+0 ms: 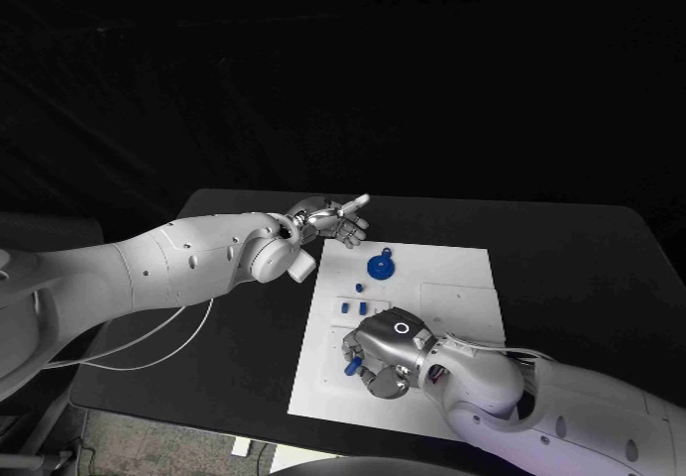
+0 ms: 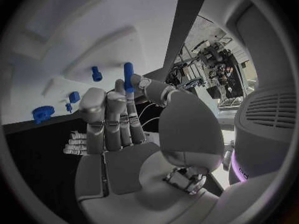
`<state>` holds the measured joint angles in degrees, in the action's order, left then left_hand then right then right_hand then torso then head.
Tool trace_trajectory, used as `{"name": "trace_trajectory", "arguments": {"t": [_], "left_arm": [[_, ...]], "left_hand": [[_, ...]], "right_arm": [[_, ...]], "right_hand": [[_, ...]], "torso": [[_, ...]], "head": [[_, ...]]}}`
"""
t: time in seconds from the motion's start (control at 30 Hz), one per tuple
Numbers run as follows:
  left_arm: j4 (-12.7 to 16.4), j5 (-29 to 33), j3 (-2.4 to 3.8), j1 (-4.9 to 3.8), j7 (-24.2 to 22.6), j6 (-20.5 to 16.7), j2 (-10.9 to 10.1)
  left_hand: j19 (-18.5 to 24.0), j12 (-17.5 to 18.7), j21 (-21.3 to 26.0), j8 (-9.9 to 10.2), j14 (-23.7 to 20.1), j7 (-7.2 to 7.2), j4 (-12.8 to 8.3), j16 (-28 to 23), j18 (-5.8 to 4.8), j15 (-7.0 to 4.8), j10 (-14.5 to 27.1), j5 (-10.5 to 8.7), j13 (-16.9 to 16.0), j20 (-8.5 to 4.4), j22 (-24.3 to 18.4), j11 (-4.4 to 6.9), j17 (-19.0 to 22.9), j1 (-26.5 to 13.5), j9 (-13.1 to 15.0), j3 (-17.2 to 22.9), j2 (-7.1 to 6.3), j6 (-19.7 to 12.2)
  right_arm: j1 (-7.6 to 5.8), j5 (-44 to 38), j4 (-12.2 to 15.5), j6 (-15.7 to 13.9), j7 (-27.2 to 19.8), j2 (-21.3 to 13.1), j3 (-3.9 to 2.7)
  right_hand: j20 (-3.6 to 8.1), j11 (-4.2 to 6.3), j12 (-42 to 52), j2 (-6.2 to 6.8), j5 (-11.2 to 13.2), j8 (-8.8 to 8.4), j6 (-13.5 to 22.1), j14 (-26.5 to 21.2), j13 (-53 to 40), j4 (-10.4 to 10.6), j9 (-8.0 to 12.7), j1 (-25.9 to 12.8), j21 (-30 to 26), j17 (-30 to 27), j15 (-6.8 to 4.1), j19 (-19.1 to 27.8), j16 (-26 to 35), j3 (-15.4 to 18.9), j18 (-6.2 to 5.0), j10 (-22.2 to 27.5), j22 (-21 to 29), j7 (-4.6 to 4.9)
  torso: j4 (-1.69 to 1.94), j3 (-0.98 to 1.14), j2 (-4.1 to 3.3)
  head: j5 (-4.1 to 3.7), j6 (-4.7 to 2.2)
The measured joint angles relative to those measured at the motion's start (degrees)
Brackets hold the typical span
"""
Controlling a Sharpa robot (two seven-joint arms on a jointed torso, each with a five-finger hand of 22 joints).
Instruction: Assemble the parts on the task board
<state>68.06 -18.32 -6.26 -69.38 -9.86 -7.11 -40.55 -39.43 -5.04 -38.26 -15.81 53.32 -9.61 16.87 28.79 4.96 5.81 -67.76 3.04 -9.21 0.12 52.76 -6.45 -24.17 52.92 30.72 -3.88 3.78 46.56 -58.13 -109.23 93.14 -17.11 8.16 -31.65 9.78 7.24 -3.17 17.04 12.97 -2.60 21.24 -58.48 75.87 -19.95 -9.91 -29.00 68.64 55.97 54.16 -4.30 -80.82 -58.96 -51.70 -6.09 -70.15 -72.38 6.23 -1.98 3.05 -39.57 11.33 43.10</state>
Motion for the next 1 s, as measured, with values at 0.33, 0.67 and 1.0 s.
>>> {"name": "trace_trajectory", "arguments": {"t": [0.33, 0.67, 1.0], "left_arm": [[-0.11, 0.02, 0.00, 0.00, 0.10, 0.04, -0.03], [-0.18, 0.03, 0.00, 0.00, 0.10, 0.04, -0.05], [-0.19, 0.04, 0.01, 0.00, 0.11, 0.04, 0.03]], "left_hand": [[0.00, 0.00, 0.00, 0.00, -0.01, 0.00, 0.14, -0.26, 0.00, -0.01, 0.00, 0.00, 0.05, 0.00, 0.01, 0.00, -0.02, 0.30, 0.00, -0.14, 0.30, 0.00], [0.00, 0.00, 0.00, 0.00, -0.02, 0.00, 0.13, -0.28, 0.00, -0.02, 0.00, 0.00, 0.10, 0.00, 0.04, 0.00, -0.05, 0.30, 0.01, -0.45, 0.30, 0.00], [0.00, 0.00, 0.00, 0.00, -0.02, 0.00, 0.14, -0.28, 0.00, -0.02, 0.00, 0.00, 0.09, 0.00, 0.09, 0.00, -0.10, 0.30, -0.04, -0.45, 0.30, 0.00]], "right_arm": [[0.03, -0.36, 0.02, 0.38, 0.91, -0.01, 0.00], [0.04, -0.79, 0.08, 0.65, 1.38, -0.07, -0.01], [-0.02, 0.12, -0.67, 2.44, 1.14, 1.67, -0.08]], "right_hand": [[0.14, 0.00, 0.00, 0.00, 0.17, -0.01, 0.00, 0.00, -0.02, 0.00, 0.02, 0.00, 0.00, 0.00, 0.00, 0.05, 0.00, 0.01, 0.00, 0.00, -0.05, 0.00], [0.22, 0.01, 0.00, 0.00, 0.17, -0.03, 0.02, 0.01, -0.01, -0.06, -0.03, 0.00, 0.00, -0.01, -0.01, -0.04, 0.00, 0.08, 0.01, -0.01, -0.04, 0.01], [0.20, 0.01, -0.01, 0.01, -0.06, -0.30, 0.02, 0.09, -0.24, -0.23, -0.01, -0.01, 0.00, -0.02, -0.10, -0.05, 0.00, -0.07, 0.02, -0.01, -0.16, 0.01]], "torso": [[0.01, -0.01, 0.00], [-0.01, 0.00, 0.00], [0.03, -0.01, 0.00]], "head": [[0.01, -0.06], [-0.08, -0.19], [-0.11, -0.10]]}}
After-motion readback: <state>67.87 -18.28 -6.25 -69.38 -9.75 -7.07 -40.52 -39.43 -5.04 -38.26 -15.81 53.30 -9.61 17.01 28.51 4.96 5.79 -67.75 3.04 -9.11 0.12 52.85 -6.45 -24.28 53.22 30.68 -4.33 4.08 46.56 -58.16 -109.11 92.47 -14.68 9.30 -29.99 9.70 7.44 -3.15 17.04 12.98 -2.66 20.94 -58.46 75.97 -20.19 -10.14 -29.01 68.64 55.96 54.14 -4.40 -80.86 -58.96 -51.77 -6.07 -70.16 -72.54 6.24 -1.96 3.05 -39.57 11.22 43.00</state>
